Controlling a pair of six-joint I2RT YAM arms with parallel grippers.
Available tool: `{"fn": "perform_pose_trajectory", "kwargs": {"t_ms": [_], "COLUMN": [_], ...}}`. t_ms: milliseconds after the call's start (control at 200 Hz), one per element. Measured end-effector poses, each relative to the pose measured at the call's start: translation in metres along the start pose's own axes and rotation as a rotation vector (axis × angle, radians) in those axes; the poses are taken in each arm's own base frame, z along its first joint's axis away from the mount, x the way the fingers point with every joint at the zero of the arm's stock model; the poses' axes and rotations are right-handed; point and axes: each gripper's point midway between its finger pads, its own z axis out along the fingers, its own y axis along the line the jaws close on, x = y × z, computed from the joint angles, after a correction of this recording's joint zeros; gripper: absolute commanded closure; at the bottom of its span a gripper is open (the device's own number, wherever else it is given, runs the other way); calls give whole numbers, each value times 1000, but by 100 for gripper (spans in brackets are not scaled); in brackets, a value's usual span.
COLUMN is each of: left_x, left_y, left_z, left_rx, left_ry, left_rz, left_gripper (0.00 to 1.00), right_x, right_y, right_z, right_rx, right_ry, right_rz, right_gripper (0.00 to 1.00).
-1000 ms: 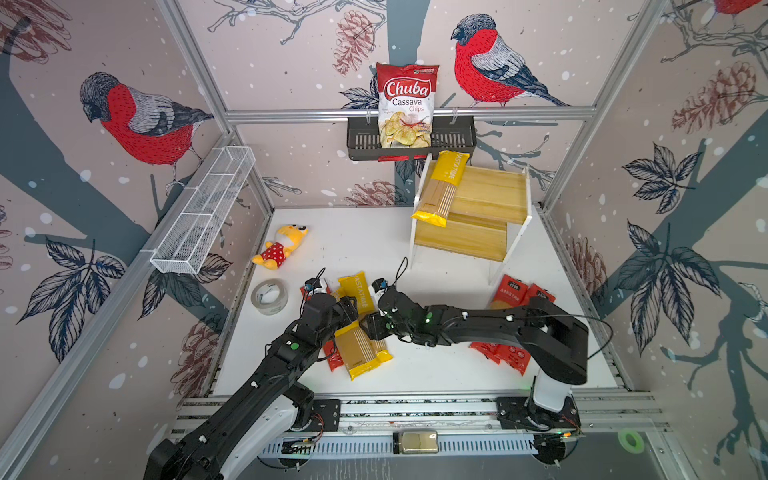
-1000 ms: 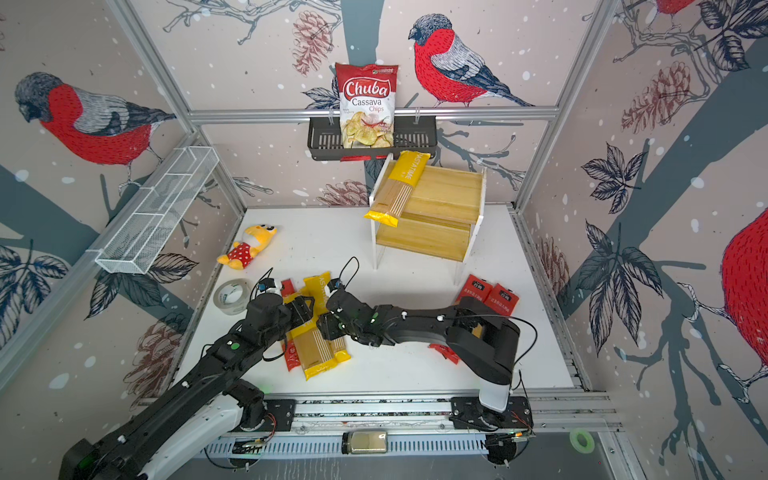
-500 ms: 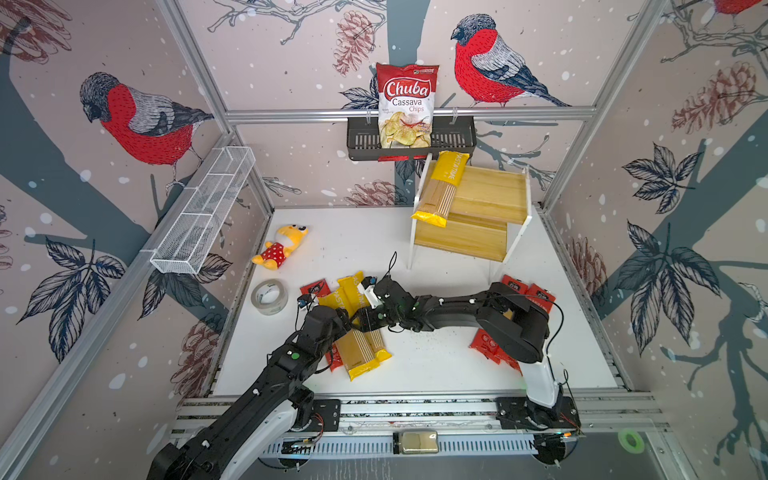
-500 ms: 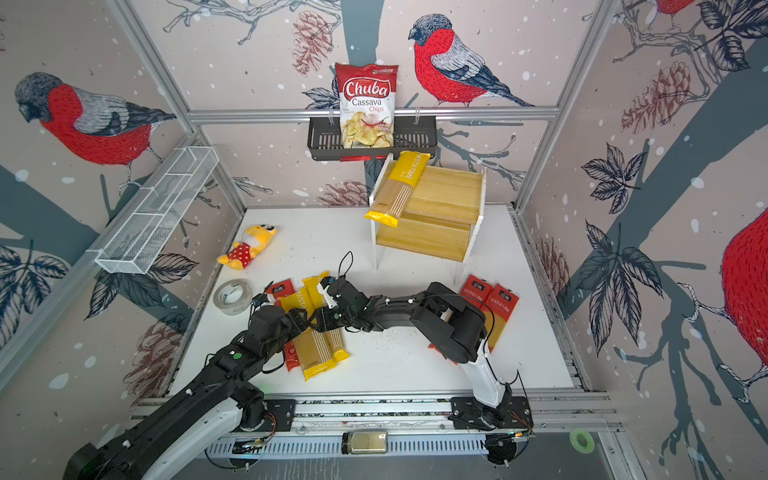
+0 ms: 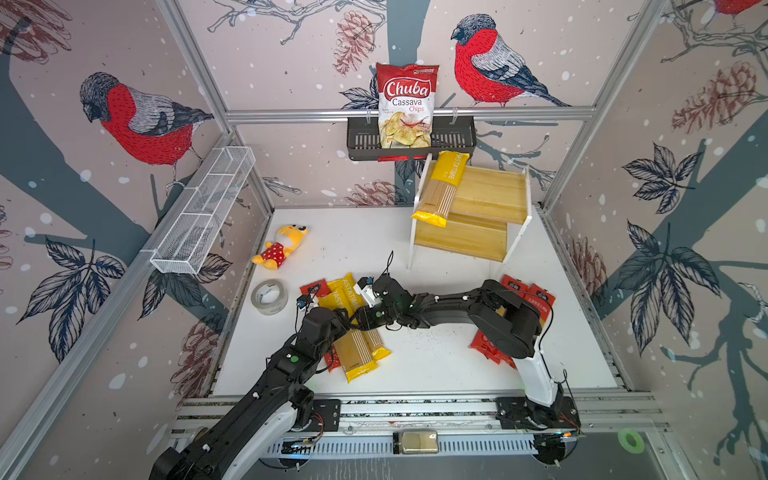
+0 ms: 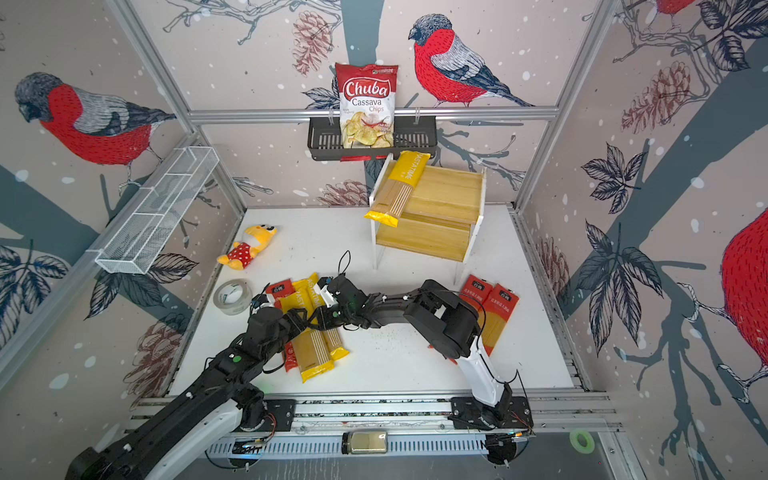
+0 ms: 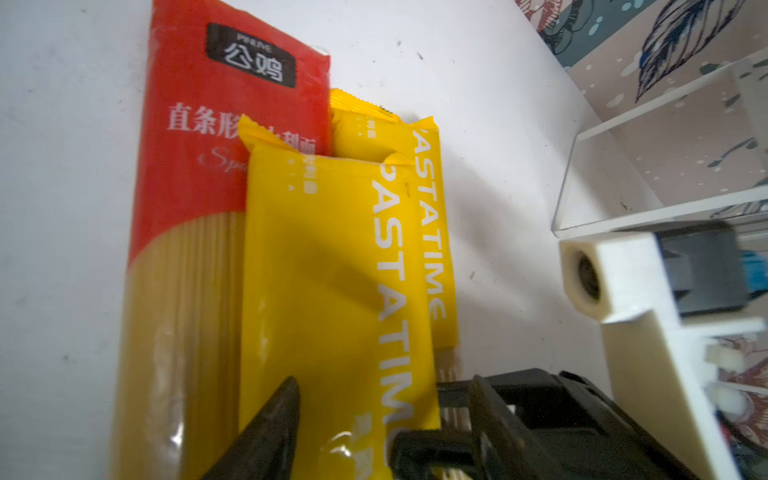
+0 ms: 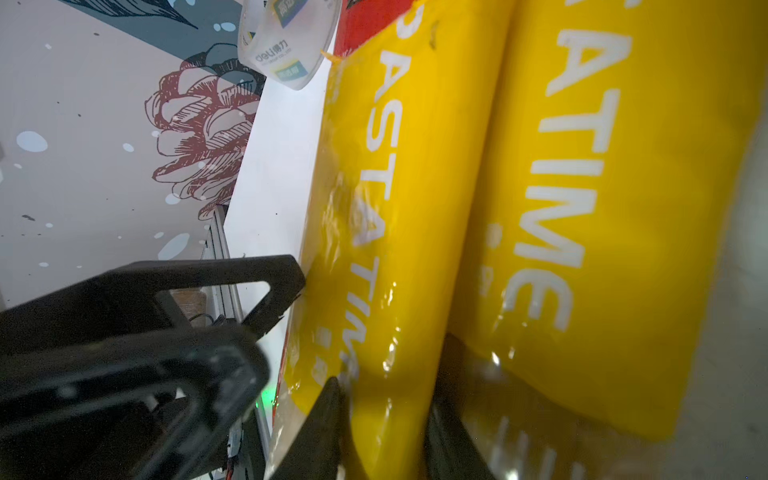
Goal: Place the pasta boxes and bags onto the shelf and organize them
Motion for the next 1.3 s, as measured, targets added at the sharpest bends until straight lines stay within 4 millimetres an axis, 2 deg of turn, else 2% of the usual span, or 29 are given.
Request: {"fn": "perform_pose_trajectory", "kwargs": {"t_ms": [185, 555, 916, 1031, 1301], "left_x": [-13, -58, -62, -61, -66], "left_y": [-19, -83, -129, -141, -158], "left_z": [-10, -49, -66, -73, -82], "left_rx": [73, 234, 411, 485, 620], "left_ry": [-34, -114, -84, -78, -62], "left_rz": [1, 134, 245, 267, 275], "left_gripper": [35, 32, 29, 27, 24], "right_x": [6, 3, -1, -7, -38], "right_y": [7, 17, 15, 28, 62], "right_z": [-12, -49, -103, -123, -175], "right_rx": [-19, -28, 23, 11, -28], "right_ry": [7, -65, -233, -292, -460], "right_rz": [28, 49, 14, -38, -135], "right_gripper": [88, 93, 99, 100, 100]}}
